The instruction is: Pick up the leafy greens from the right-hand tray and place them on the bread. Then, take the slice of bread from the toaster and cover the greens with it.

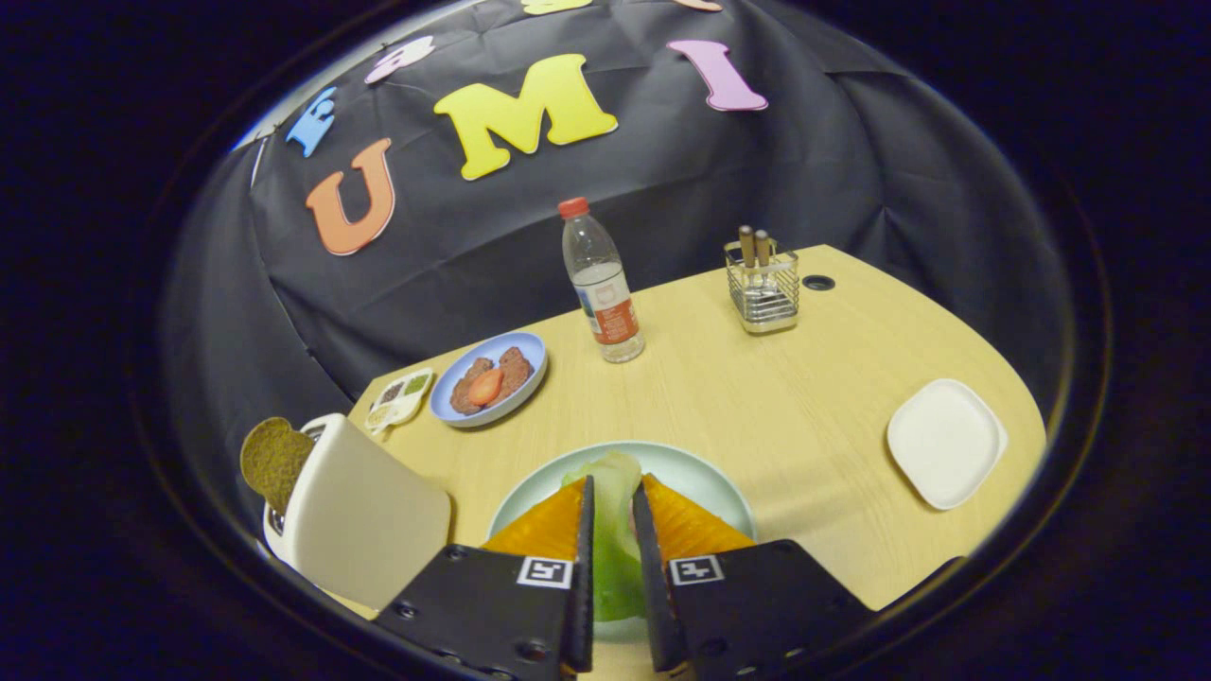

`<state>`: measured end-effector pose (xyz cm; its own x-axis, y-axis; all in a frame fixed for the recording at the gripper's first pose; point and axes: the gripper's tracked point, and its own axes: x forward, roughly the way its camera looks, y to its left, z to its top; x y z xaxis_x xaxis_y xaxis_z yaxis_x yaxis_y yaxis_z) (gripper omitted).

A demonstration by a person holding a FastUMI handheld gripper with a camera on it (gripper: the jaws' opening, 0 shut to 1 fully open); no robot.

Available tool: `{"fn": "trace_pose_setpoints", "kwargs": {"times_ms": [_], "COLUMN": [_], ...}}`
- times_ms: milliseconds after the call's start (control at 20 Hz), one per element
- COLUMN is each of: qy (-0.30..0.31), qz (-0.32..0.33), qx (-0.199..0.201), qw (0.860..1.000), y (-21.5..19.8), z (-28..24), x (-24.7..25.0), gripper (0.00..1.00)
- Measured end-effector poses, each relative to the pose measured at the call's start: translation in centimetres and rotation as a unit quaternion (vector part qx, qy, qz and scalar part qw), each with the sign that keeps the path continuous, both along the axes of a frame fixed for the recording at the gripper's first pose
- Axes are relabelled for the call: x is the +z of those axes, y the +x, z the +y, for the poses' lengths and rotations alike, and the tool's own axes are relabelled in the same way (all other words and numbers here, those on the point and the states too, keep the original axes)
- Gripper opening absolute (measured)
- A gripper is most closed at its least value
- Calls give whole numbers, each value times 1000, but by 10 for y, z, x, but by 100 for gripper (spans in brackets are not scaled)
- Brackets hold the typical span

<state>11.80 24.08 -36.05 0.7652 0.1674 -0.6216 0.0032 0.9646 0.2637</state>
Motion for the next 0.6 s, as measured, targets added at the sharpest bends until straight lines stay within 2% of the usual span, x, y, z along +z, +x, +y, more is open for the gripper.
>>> {"fn": "trace_pose_setpoints", "kwargs": {"times_ms": [200,300,450,600], "qy": [-38,-61,-82,-102], "qz": [-44,-77,-117,-142], "qx": [15,23,33,39], "qw": [998,995,989,984], "y": [4,4,-8,-26], "z": [-11,-17,-20,-17], "x": [24,48,88,126], "gripper": [71,87,95,96]}}
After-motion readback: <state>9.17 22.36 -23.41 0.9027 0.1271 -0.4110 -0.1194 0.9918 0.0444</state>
